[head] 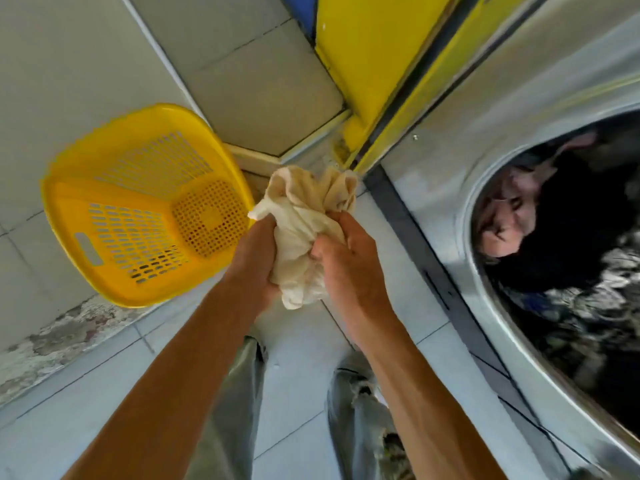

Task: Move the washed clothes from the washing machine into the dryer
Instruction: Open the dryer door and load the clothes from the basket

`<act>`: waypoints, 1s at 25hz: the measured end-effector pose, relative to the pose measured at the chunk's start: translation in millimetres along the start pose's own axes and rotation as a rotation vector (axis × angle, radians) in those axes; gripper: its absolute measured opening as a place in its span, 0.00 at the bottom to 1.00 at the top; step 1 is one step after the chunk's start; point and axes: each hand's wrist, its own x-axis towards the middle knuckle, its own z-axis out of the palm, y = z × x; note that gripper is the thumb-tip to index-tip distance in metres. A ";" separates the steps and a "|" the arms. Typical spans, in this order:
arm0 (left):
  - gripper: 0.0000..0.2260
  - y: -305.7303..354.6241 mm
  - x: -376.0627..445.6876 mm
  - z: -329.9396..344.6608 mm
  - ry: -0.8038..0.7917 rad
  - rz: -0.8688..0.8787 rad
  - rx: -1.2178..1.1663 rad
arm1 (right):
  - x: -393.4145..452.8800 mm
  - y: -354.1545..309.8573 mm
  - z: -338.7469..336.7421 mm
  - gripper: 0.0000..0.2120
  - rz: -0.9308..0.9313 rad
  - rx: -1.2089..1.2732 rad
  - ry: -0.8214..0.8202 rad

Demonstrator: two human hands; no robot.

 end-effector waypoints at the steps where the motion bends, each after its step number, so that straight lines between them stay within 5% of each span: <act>1: 0.19 -19.7 5.0 23.9 -0.001 -0.023 0.019 | -8.8 3.4 -28.4 0.16 0.004 0.010 0.047; 4: 0.21 -79.4 1.5 111.8 -0.021 -0.095 0.097 | -19.2 28.9 -128.9 0.17 0.071 0.010 0.199; 8: 0.13 -138.3 -34.8 242.8 -0.157 -0.090 0.330 | -33.0 63.6 -272.5 0.15 0.172 -0.020 0.545; 13: 0.21 -160.5 -37.0 337.2 -0.403 0.062 0.884 | -38.5 99.8 -400.2 0.18 0.328 -0.230 0.832; 17: 0.22 -154.3 -18.2 321.4 -0.286 0.160 1.024 | -29.9 134.9 -403.5 0.25 0.355 -0.589 0.688; 22: 0.08 -148.1 -3.4 233.4 -0.089 0.084 1.017 | -19.2 135.9 -319.0 0.23 0.243 -0.511 0.519; 25: 0.16 -138.5 -6.3 173.2 -0.016 0.042 0.973 | -16.7 131.9 -231.4 0.28 0.090 -0.527 0.298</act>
